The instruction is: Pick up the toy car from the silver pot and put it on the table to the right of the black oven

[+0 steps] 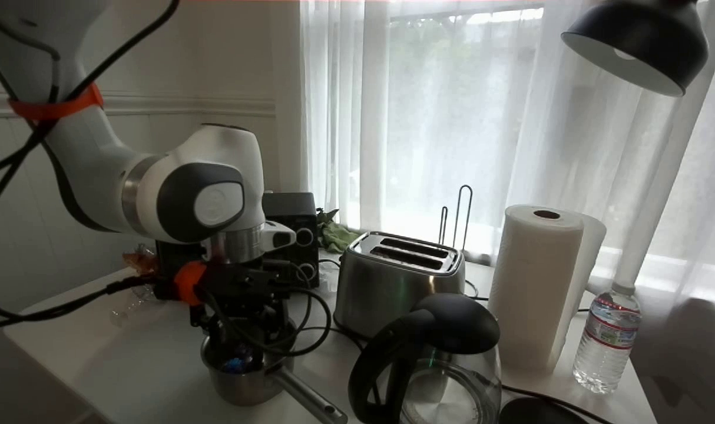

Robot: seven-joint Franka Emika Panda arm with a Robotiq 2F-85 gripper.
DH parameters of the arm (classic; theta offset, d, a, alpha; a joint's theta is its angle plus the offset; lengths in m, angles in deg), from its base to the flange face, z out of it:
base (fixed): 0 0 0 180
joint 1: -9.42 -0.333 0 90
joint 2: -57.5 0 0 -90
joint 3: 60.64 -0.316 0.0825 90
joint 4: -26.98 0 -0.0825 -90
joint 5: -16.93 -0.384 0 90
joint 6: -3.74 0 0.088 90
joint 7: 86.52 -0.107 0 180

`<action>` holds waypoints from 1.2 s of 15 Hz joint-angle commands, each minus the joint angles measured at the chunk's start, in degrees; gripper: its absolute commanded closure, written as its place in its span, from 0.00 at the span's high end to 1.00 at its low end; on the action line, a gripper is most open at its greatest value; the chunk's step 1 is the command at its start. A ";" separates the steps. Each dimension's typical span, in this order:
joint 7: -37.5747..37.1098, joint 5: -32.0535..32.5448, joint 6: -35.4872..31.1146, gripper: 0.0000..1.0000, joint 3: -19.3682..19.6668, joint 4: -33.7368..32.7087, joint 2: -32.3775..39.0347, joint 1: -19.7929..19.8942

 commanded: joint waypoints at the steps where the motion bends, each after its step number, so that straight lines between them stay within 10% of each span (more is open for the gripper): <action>1: -1.78 1.18 -3.98 0.87 -0.97 -0.05 2.74 0.13; 13: -1.26 0.11 -12.69 0.68 -2.64 -0.07 8.62 0.92; 18: -1.16 0.27 -13.06 0.20 -3.26 -0.18 8.06 1.10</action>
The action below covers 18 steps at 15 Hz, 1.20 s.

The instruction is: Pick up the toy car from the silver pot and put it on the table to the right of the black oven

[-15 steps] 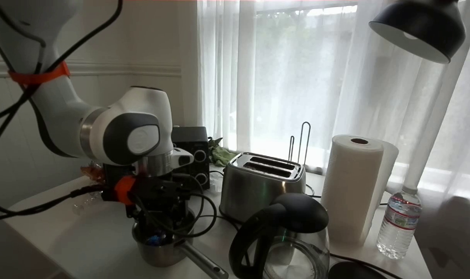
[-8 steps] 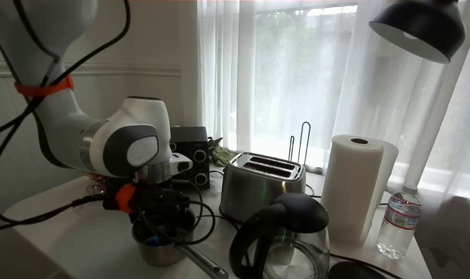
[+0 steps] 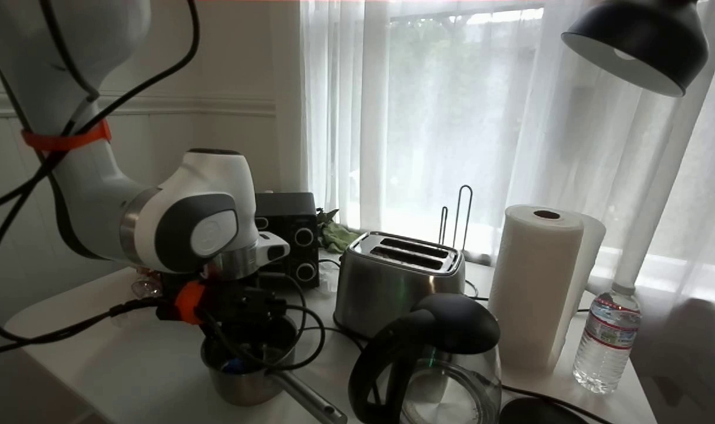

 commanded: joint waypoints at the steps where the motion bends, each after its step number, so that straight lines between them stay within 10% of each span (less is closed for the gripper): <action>1: -0.68 0.65 -1.29 0.14 -0.83 -0.03 0.86 0.73; 18: -1.27 -0.83 22.51 0.07 3.01 -6.09 -22.97 1.83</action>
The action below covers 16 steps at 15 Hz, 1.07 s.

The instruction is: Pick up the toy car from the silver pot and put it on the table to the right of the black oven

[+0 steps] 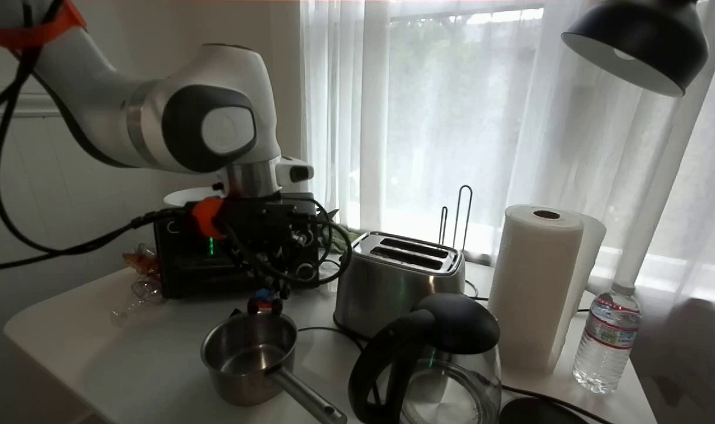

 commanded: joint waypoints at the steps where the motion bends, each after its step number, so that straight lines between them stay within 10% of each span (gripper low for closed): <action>1: -2.08 0.28 6.24 0.07 0.84 -4.37 -4.13 -0.04; 2: -1.87 1.06 4.35 0.07 0.88 -5.46 -4.18 0.00; 3: -0.94 0.42 3.63 0.30 1.19 -3.61 -3.11 -0.56; 9: -1.01 0.43 3.70 0.30 1.34 -5.60 -3.49 -0.54; 10: -1.01 0.43 3.70 0.07 1.34 -5.60 -3.48 -0.54; 16: -12.05 12.05 -1.28 0.07 -2.47 -23.89 10.75 1.75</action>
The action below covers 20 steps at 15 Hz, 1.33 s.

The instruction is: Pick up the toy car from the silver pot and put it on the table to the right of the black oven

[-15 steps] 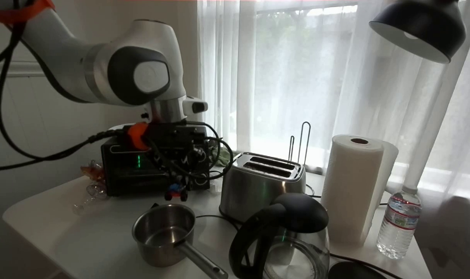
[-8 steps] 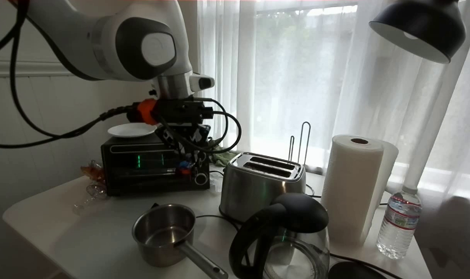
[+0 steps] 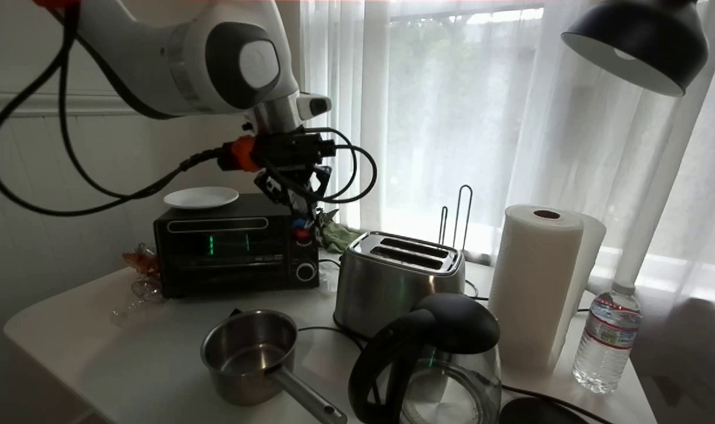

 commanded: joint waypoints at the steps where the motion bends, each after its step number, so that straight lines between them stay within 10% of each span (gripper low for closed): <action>1: -9.92 9.76 -0.33 0.07 -2.07 -14.66 11.70 1.74; 10: -11.57 5.08 2.67 0.07 -0.51 -44.98 38.21 -1.48; 17: -12.20 -0.01 3.28 0.07 -0.26 -56.38 49.83 -0.93; 18: -11.49 0.95 1.75 0.30 0.22 -52.30 47.12 -1.44; 20: -11.53 0.41 1.79 0.30 0.34 -54.04 48.95 -1.35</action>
